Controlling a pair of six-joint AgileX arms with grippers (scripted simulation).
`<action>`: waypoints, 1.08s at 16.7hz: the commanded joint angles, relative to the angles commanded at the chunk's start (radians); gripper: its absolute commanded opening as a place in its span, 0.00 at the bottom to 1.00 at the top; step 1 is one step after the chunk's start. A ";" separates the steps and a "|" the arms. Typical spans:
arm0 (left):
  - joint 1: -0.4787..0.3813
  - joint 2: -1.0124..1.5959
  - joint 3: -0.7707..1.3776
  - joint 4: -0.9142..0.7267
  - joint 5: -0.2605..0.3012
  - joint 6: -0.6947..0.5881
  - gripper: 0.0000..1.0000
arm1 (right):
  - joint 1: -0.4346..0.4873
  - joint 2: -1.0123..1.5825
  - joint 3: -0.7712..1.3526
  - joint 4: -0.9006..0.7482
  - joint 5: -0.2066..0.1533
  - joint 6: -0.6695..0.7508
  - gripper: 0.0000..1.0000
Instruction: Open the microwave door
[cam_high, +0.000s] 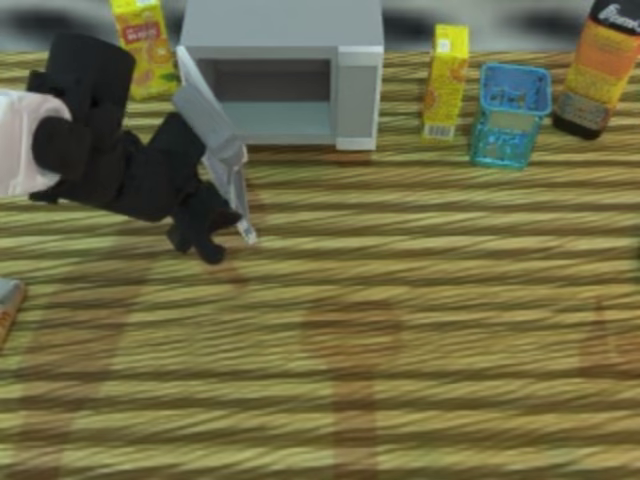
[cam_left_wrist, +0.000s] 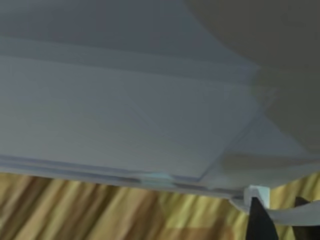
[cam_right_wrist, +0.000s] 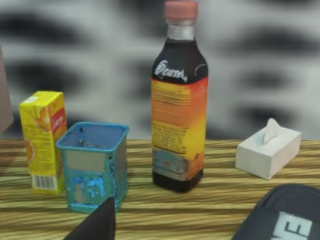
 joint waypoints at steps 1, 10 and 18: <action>0.007 0.000 0.002 -0.008 0.008 0.017 0.00 | 0.000 0.000 0.000 0.000 0.000 0.000 1.00; 0.020 0.004 0.004 -0.026 0.022 0.045 0.00 | 0.000 0.000 0.000 0.000 0.000 0.000 1.00; 0.020 0.004 0.004 -0.026 0.022 0.045 0.00 | 0.000 0.000 0.000 0.000 0.000 0.000 1.00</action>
